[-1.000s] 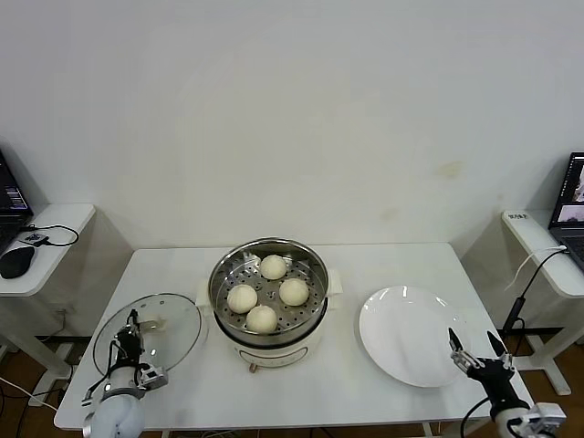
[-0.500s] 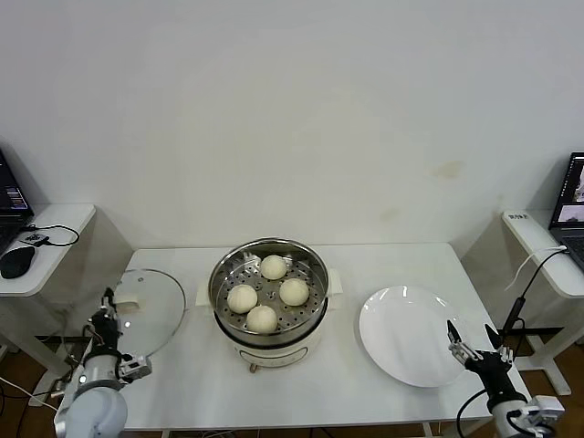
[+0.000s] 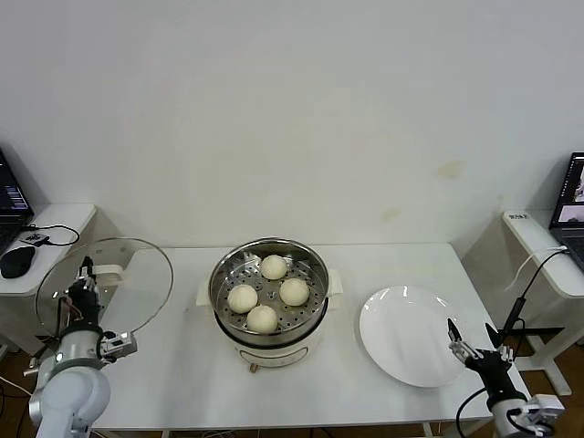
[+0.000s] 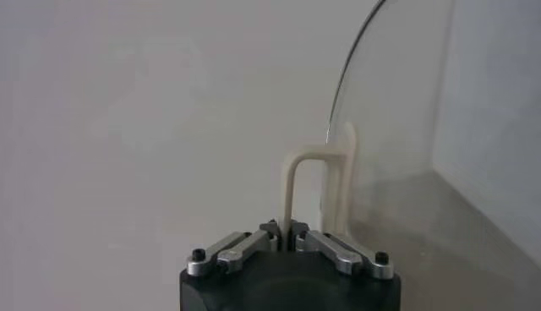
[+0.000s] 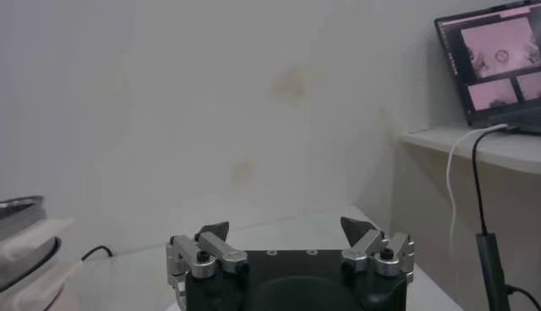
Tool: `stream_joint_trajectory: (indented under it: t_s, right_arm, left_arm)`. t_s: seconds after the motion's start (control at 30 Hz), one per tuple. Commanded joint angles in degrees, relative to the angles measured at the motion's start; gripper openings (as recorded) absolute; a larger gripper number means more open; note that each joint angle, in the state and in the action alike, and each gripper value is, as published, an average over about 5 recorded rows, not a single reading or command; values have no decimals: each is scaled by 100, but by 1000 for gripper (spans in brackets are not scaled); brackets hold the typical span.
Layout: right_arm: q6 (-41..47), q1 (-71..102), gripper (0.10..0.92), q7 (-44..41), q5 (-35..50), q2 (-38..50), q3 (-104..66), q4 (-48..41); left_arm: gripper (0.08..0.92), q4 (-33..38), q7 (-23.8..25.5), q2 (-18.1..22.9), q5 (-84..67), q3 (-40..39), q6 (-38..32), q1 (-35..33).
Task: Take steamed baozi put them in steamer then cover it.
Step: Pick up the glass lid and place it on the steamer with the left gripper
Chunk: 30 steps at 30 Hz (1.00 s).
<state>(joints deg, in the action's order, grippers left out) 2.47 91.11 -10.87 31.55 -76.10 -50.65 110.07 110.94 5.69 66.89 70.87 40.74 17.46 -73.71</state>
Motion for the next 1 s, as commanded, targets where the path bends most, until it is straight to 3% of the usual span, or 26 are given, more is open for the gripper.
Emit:
stream_joint_trajectory:
  t_s: [0.03,0.17,0.3,1.0]
  right_arm:
    - [9,-98,823,-9,-93,-49,-2,-82]
    - [8,-136,823,-22,-171,-92,11,-123]
    - [8,-137,823,-29,-205,-111,-16,-144]
    - [-3,-229,823,-62,-323,-223,-89,-352]
  left_arm:
    - [146,1190,768,-4,286,-1434,889,287]
    - [146,1220,920,126,739,-2501,1516,557]
    - [146,1004,1037,344,994,-3088,1700,821]
    - [146,-152,1317,1457,1019,-4271,1719,1935]
